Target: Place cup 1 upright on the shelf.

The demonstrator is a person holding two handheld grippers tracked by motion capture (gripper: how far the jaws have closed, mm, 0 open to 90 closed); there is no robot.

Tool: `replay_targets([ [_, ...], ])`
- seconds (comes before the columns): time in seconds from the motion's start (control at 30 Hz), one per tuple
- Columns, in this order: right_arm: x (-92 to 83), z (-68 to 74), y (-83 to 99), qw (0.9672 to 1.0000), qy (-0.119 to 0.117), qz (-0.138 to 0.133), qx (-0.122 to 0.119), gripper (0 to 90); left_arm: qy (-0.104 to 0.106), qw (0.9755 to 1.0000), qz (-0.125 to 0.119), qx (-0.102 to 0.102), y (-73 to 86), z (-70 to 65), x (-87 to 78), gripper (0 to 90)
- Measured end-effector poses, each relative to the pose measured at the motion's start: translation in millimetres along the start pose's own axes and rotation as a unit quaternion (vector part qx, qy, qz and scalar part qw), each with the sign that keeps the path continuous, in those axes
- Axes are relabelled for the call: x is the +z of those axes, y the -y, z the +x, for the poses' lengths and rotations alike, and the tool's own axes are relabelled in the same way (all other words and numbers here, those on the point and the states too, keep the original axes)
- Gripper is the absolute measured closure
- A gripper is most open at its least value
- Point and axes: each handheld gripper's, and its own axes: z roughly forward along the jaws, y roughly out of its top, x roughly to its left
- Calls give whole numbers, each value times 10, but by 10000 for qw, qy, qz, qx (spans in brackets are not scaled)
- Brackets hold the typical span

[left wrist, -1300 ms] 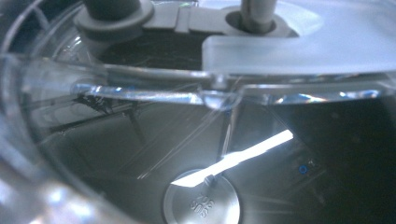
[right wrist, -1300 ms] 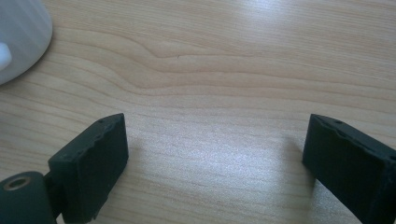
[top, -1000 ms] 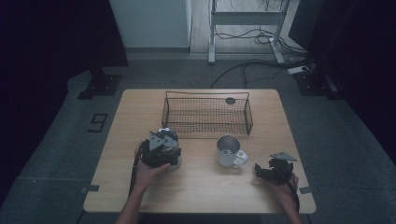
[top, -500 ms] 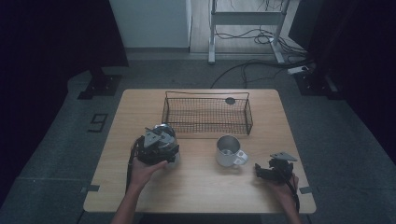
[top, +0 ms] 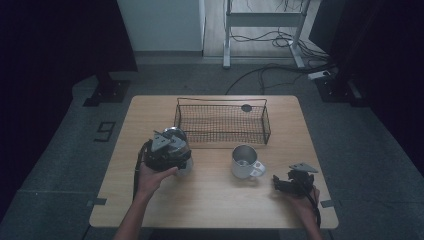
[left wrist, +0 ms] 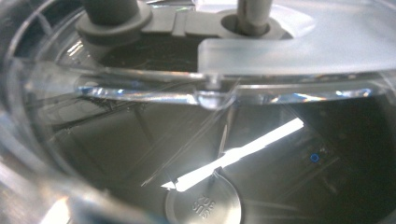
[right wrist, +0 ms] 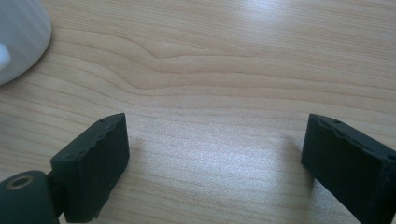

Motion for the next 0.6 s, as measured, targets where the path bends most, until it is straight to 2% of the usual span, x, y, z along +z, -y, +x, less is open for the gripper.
replay_targets([
  [0.33,0,0,0,10000,0,0,-1,73,57,9999,-44,151,-232,-25,21,42],
  [0.6,0,1,0,10000,3,-1,10,73,73,9999,-82,73,-352,2,39,42],
])
